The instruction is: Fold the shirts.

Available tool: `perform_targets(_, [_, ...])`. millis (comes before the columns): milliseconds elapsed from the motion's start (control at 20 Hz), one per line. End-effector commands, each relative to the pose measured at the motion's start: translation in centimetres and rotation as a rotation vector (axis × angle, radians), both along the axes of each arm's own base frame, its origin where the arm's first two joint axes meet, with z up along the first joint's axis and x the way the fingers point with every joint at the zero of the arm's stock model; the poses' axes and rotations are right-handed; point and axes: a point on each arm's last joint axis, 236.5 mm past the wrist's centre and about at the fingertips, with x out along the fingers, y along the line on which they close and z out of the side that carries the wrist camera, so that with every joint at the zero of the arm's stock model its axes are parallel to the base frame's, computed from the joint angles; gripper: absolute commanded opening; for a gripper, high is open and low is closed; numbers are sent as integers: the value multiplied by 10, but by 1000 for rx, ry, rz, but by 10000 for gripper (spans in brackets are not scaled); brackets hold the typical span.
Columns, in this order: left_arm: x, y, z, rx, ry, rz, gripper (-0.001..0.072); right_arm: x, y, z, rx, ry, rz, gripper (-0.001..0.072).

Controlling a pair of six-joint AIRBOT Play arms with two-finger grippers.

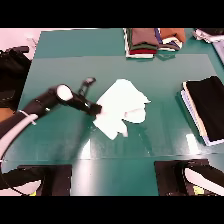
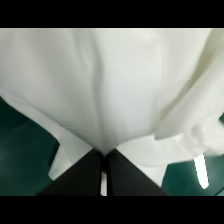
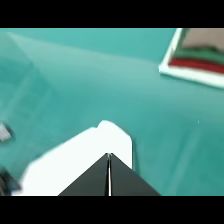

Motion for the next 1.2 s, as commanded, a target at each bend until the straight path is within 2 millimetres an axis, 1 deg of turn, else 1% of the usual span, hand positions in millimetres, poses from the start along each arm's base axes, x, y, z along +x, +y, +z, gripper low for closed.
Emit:
perform_targets(0, [59,73,65,47,-193,134,23,-8,-7,-73,-30,182,-17,20])
perform_targets(100, [78,103,98,40,-272,211,23,-12,-7,-141,-22,332,-26,21])
perform_targets(150, [83,113,106,38,-291,237,23,-14,-5,-176,-11,409,-29,23])
perform_targets(200, [86,121,109,41,-295,253,23,-18,1,-212,17,495,-26,120])
perform_targets(250, [85,124,107,54,-292,252,23,-19,8,-242,52,562,-23,373])
perform_targets(300, [84,127,104,75,-287,245,23,-20,17,-270,83,617,-8,534])
perform_targets(400, [81,128,99,83,-268,237,23,-14,37,-309,125,662,21,534])
perform_targets(500, [80,129,98,90,-265,235,23,-4,58,-333,159,682,39,534])
perform_targets(550, [80,129,98,90,-265,234,23,2,67,-341,165,687,43,534])
perform_targets(700, [80,129,98,91,-264,234,23,14,91,-356,151,697,100,534])
perform_targets(800, [79,129,98,91,-261,233,23,20,103,-363,133,703,133,534])
perform_targets(900, [79,129,97,92,-258,232,23,30,109,-367,131,697,139,534])
perform_targets(1100, [79,129,98,91,-259,232,23,51,113,-366,136,676,140,529])
perform_targets(1150, [79,128,98,91,-259,232,23,56,114,-365,138,665,139,504])
